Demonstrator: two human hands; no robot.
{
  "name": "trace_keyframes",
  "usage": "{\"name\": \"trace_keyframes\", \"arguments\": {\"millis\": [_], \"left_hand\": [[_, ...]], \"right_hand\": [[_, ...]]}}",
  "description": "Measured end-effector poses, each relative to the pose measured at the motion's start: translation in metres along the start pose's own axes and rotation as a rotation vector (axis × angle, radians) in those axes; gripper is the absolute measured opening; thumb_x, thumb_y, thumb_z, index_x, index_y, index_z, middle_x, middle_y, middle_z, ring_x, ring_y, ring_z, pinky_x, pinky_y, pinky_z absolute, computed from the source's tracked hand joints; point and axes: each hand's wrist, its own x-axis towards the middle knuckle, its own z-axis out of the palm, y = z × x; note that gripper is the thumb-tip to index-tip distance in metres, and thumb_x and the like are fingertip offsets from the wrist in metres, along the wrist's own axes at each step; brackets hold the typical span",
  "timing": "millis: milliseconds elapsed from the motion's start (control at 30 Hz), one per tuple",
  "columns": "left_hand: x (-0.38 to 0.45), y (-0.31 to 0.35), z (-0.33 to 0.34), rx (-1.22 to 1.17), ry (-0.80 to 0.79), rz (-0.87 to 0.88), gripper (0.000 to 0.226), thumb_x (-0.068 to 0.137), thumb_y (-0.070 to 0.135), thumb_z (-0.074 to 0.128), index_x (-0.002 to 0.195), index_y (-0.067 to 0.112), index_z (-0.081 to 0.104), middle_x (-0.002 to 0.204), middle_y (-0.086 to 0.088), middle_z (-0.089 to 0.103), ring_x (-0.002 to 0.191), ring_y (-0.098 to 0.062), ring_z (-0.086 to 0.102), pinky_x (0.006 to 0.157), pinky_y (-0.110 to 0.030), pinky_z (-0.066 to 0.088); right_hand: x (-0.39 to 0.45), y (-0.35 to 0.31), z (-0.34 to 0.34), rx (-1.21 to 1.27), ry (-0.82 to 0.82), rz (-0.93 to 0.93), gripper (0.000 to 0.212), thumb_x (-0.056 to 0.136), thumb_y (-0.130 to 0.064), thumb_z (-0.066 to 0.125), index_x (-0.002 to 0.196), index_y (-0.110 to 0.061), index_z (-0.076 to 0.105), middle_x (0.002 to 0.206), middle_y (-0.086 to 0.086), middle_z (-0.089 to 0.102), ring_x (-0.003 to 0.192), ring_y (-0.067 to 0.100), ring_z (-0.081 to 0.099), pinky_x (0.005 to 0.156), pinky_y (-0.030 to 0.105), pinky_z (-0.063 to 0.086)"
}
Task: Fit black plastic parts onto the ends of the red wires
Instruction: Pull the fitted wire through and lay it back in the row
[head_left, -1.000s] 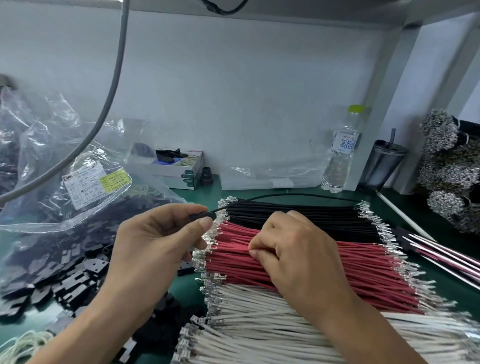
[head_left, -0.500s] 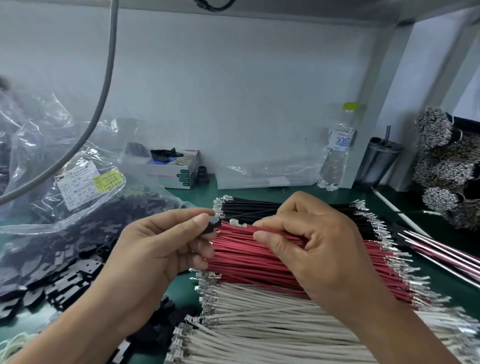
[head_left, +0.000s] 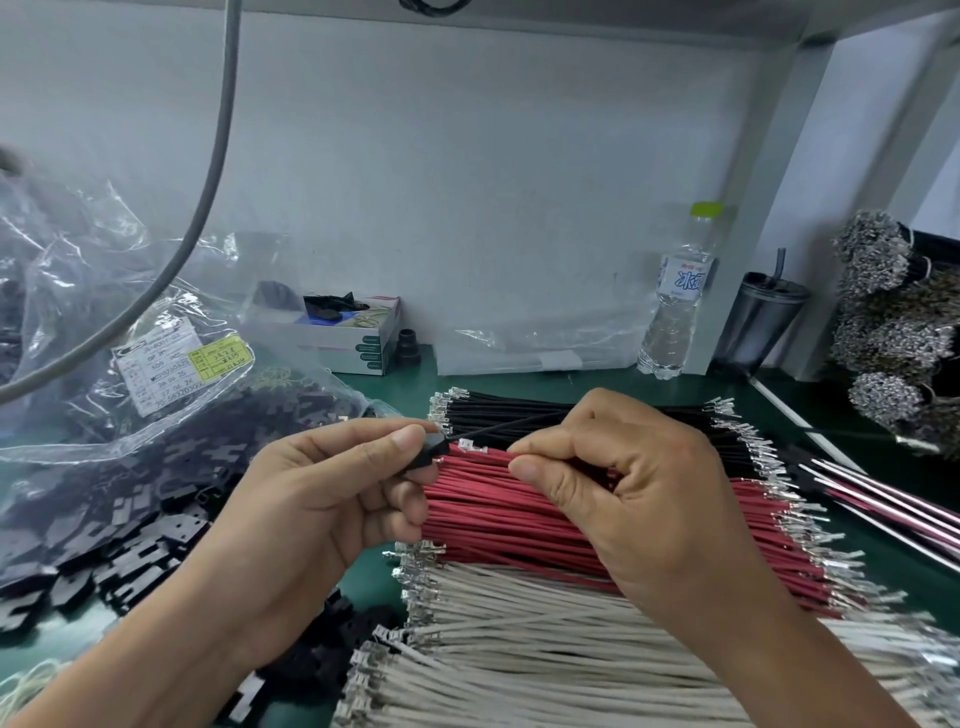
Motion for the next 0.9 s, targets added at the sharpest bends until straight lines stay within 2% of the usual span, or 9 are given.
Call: {"name": "trace_keyframes", "arguments": {"millis": [100, 200, 300, 433, 533, 667, 900], "left_hand": [[0.0, 0.0, -0.001, 0.016, -0.043, -0.003, 0.054, 0.062, 0.031, 0.095, 0.101, -0.001, 0.079, 0.079, -0.015, 0.071, 0.056, -0.018, 0.063, 0.052, -0.025, 0.055], [0.0, 0.001, -0.001, 0.018, -0.046, -0.004, 0.068, 0.052, 0.039, 0.1, 0.102, -0.001, 0.079, 0.078, -0.014, 0.071, 0.056, -0.017, 0.063, 0.052, -0.025, 0.055], [0.0, 0.001, -0.002, 0.013, -0.06, -0.017, 0.057, 0.059, 0.034, 0.095, 0.101, -0.002, 0.079, 0.077, -0.014, 0.07, 0.055, -0.017, 0.063, 0.052, -0.025, 0.055], [0.0, 0.002, -0.003, 0.022, -0.08, -0.04, 0.061, 0.056, 0.036, 0.098, 0.101, -0.002, 0.079, 0.076, -0.013, 0.07, 0.056, -0.017, 0.063, 0.052, -0.025, 0.055], [0.0, 0.003, -0.005, 0.003, -0.096, -0.067, 0.049, 0.065, 0.03, 0.089, 0.101, -0.002, 0.078, 0.075, -0.012, 0.068, 0.055, -0.017, 0.062, 0.051, -0.024, 0.055], [0.0, 0.005, -0.005, 0.012, -0.101, -0.097, 0.05, 0.066, 0.03, 0.086, 0.102, -0.004, 0.078, 0.073, -0.011, 0.067, 0.053, -0.017, 0.062, 0.05, -0.024, 0.054], [0.001, 0.005, -0.006, 0.049, -0.101, -0.165, 0.054, 0.062, 0.029, 0.09, 0.101, -0.006, 0.077, 0.075, -0.014, 0.068, 0.053, -0.017, 0.063, 0.049, -0.024, 0.055]], "right_hand": [[-0.001, 0.0, 0.003, -0.016, -0.007, -0.011, 0.012, 0.089, -0.04, 0.07, 0.092, -0.032, 0.078, 0.081, -0.012, 0.06, 0.078, 0.015, 0.064, 0.066, 0.029, 0.052], [-0.001, 0.0, 0.004, -0.01, 0.001, -0.014, 0.015, 0.088, -0.041, 0.067, 0.092, -0.032, 0.078, 0.082, -0.013, 0.06, 0.079, 0.014, 0.064, 0.066, 0.028, 0.052], [-0.001, -0.001, 0.003, 0.01, 0.008, -0.016, 0.014, 0.09, -0.042, 0.068, 0.092, -0.032, 0.078, 0.082, -0.013, 0.061, 0.08, 0.015, 0.064, 0.066, 0.029, 0.052], [0.0, -0.004, 0.003, -0.024, -0.003, -0.048, 0.014, 0.09, -0.039, 0.069, 0.092, -0.03, 0.079, 0.081, -0.014, 0.058, 0.078, 0.013, 0.064, 0.066, 0.022, 0.049], [0.0, -0.007, 0.0, -0.128, -0.021, -0.123, 0.016, 0.089, -0.036, 0.068, 0.093, -0.027, 0.08, 0.079, -0.015, 0.055, 0.072, 0.009, 0.061, 0.063, 0.02, 0.048], [0.0, -0.01, -0.002, -0.278, 0.011, -0.206, 0.015, 0.089, -0.033, 0.069, 0.091, -0.022, 0.08, 0.076, -0.014, 0.054, 0.065, 0.006, 0.054, 0.058, 0.02, 0.046], [-0.001, -0.011, -0.001, -0.465, 0.051, -0.365, 0.018, 0.096, -0.026, 0.068, 0.083, -0.015, 0.075, 0.075, -0.007, 0.052, 0.063, 0.015, 0.048, 0.047, 0.031, 0.044]]}}
